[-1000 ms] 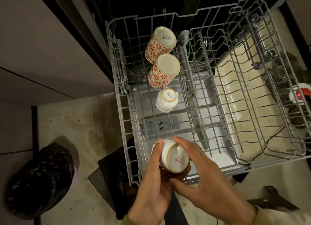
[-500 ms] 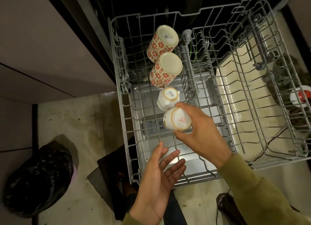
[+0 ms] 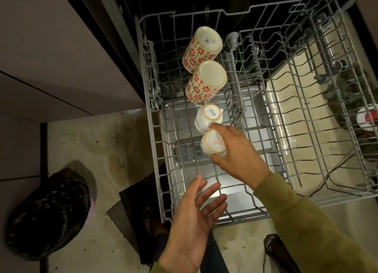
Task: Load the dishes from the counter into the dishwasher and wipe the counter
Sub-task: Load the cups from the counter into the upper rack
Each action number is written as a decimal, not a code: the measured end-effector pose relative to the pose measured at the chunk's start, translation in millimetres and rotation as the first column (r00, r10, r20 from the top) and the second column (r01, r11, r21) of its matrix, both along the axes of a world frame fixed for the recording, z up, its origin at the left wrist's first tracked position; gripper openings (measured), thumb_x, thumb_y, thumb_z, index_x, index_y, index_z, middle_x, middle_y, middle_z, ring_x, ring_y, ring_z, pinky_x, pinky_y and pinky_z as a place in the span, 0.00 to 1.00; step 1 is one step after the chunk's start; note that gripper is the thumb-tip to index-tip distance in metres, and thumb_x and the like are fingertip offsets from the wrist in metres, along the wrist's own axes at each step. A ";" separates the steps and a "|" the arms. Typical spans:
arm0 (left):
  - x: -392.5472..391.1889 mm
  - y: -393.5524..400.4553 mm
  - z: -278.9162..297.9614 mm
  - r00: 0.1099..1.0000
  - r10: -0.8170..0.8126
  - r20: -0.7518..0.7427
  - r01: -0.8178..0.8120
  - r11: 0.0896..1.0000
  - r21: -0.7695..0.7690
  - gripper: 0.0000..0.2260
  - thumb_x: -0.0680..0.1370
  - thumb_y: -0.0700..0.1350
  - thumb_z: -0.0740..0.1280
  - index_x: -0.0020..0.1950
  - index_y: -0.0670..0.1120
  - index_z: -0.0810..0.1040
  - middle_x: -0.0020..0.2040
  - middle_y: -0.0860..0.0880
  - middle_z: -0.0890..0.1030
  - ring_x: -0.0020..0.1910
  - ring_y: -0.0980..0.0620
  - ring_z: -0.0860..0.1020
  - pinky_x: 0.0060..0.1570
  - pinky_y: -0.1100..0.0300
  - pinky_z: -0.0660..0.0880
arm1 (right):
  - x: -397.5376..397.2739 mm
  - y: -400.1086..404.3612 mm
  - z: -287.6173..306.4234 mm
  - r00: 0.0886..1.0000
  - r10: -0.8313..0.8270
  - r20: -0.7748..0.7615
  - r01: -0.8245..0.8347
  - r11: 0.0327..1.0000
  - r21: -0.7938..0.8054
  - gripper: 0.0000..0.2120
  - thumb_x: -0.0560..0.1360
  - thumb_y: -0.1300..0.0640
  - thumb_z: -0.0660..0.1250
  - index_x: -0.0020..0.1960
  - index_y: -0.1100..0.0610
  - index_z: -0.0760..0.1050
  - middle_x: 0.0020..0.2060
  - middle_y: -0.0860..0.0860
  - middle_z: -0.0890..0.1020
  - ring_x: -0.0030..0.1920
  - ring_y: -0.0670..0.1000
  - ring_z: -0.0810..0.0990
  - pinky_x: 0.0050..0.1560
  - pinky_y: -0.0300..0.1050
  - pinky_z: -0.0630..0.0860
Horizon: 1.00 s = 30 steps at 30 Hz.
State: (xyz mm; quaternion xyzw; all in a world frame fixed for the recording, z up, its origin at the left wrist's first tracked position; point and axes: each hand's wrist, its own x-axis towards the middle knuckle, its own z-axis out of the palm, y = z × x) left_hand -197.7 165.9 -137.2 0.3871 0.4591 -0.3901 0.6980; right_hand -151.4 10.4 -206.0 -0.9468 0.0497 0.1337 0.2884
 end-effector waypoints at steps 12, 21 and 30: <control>1.5 5.5 -1.6 1.000 -0.006 0.027 0.005 1.000 0.004 0.25 0.71 0.56 0.70 0.63 0.45 0.77 0.53 0.43 0.86 0.52 0.44 0.85 0.49 0.53 0.81 | -11.8 -1.1 -6.0 0.987 -0.146 -0.069 0.156 0.972 0.176 0.38 0.71 0.54 0.75 0.73 0.49 0.58 0.64 0.51 0.73 0.59 0.52 0.75 0.59 0.51 0.76; 1.8 4.4 -3.0 0.983 -0.099 0.156 0.080 0.989 0.125 0.17 0.77 0.55 0.67 0.62 0.49 0.77 0.53 0.47 0.86 0.53 0.47 0.84 0.56 0.52 0.80 | -26.4 0.1 9.4 0.972 -0.228 -0.064 0.236 0.956 0.175 0.35 0.73 0.47 0.73 0.73 0.44 0.57 0.66 0.45 0.72 0.64 0.50 0.73 0.62 0.50 0.73; 18.4 6.7 53.5 0.832 -0.321 0.453 0.134 0.908 0.398 0.13 0.78 0.53 0.68 0.62 0.54 0.76 0.56 0.58 0.81 0.55 0.65 0.78 0.49 0.71 0.72 | -36.1 12.2 94.0 0.961 -0.277 0.010 0.267 0.937 0.227 0.27 0.77 0.47 0.68 0.73 0.49 0.65 0.60 0.37 0.70 0.60 0.35 0.66 0.54 0.18 0.58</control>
